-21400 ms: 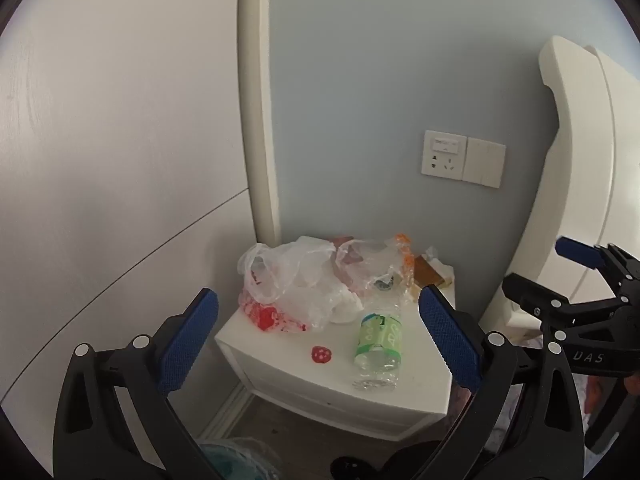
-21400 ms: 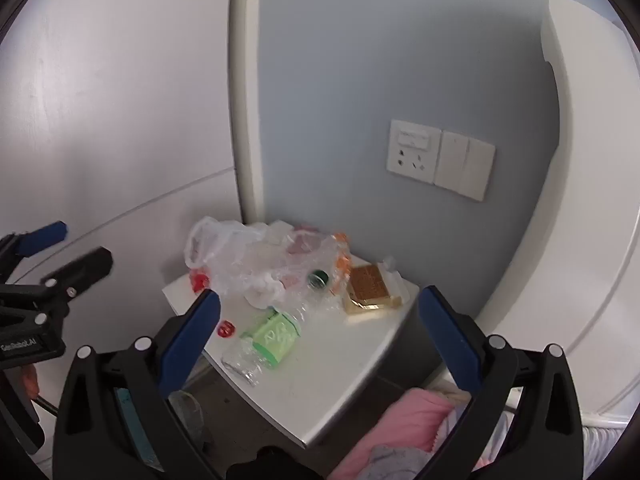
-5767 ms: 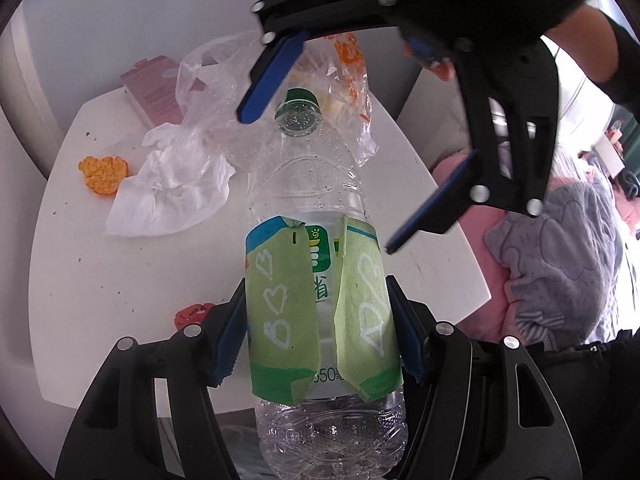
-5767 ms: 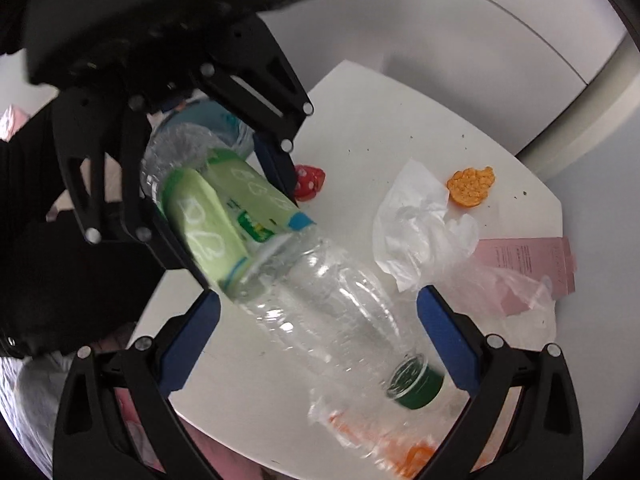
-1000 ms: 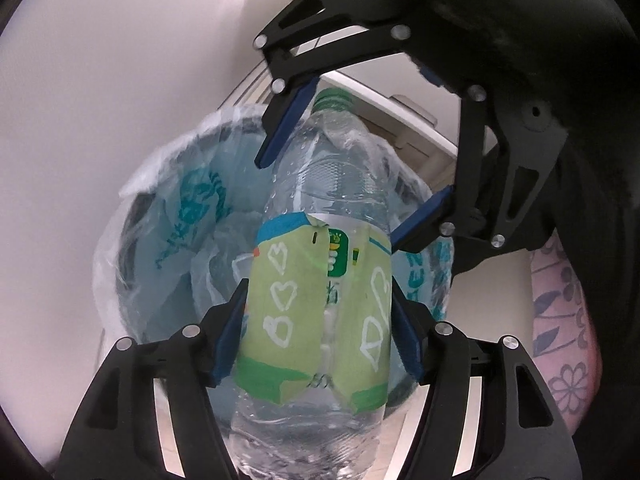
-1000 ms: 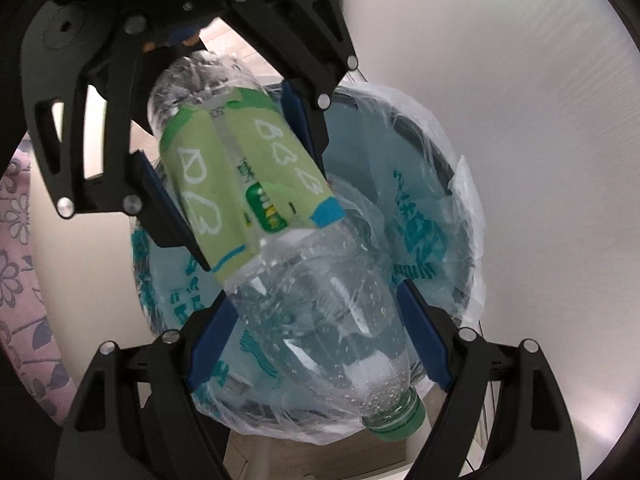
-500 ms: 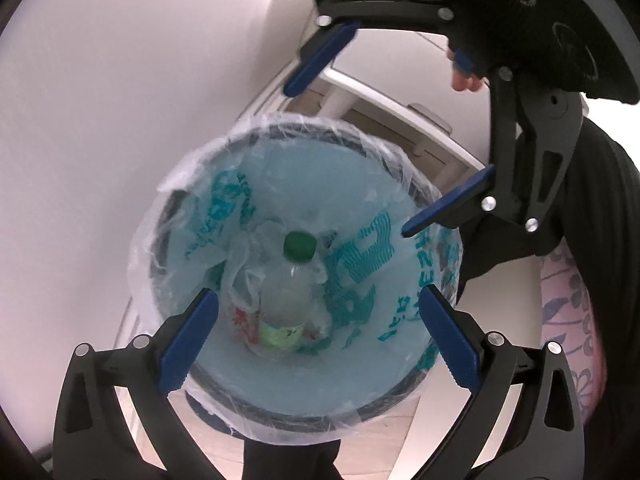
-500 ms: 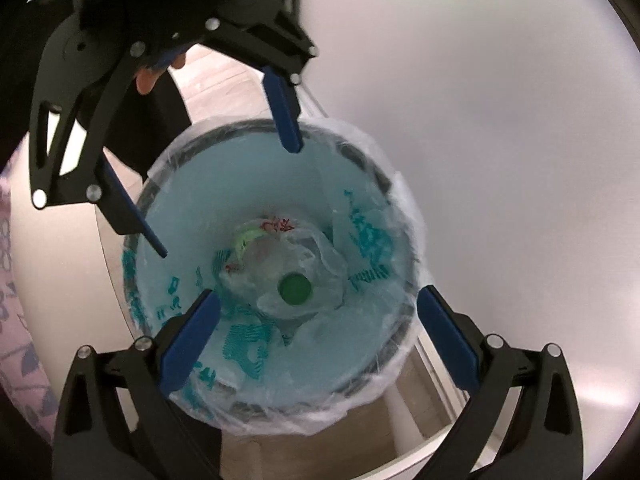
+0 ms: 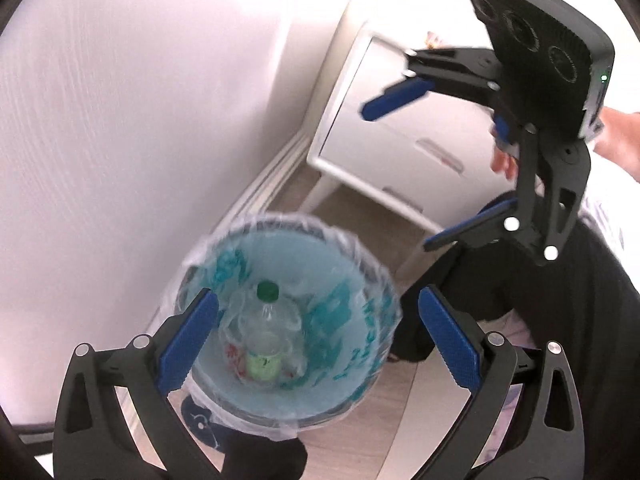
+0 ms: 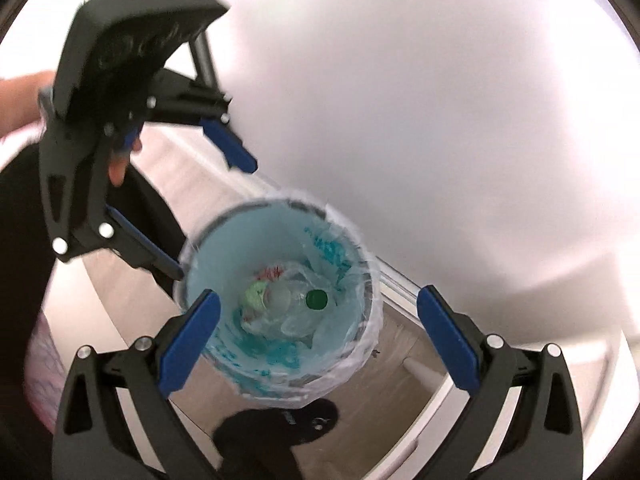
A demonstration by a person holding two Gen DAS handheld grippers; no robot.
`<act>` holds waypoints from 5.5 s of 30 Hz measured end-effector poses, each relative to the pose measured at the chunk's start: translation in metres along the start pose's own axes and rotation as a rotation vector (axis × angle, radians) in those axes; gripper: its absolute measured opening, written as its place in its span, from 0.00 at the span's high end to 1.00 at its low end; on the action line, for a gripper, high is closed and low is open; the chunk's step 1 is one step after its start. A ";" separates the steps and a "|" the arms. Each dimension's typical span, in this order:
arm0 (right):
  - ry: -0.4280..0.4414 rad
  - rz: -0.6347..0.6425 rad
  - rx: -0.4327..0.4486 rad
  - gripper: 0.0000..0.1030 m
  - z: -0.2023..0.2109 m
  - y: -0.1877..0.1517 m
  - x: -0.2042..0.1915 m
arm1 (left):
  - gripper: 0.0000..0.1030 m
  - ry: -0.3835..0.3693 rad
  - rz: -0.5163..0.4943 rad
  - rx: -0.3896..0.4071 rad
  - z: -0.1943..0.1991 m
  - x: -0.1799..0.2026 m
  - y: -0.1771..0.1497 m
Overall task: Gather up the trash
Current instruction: 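Move both tools back over the nightstand toward the clear plastic bag, then close the left gripper on the clear orange-print bag while the right gripper closes on it too, then carry the orange-print bag with both grippers over the trash bin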
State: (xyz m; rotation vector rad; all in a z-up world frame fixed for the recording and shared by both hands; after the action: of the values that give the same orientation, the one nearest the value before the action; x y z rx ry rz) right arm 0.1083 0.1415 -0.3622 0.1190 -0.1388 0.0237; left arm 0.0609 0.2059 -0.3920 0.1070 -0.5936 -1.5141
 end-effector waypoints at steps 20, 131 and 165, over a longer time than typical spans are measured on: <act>-0.164 -0.554 0.283 0.07 0.178 -0.136 0.053 | 0.06 0.054 -0.177 0.133 0.076 0.110 0.084; -0.229 -1.115 0.512 0.92 0.272 -0.352 0.177 | 1.00 -0.104 -0.775 0.106 -0.012 0.403 0.315; 0.016 -0.758 0.456 0.92 0.196 -0.127 0.061 | 1.00 0.094 -0.434 0.151 0.114 0.221 0.165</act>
State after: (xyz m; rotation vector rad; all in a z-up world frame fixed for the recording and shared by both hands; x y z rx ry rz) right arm 0.1457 -0.0074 -0.1761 0.6202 -0.0636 -0.7035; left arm 0.1493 0.0416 -0.1587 0.4443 -0.6356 -1.8689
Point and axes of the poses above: each gripper's, at about its wrist camera, not at the fingertips, and z roughly against the way its jaws point, x to its right, y to its top, the point moved 9 cm from there along -z, roughly the way its jaws point, and after that the axes turned 10 degrees about -x, right-handed, at the moved point
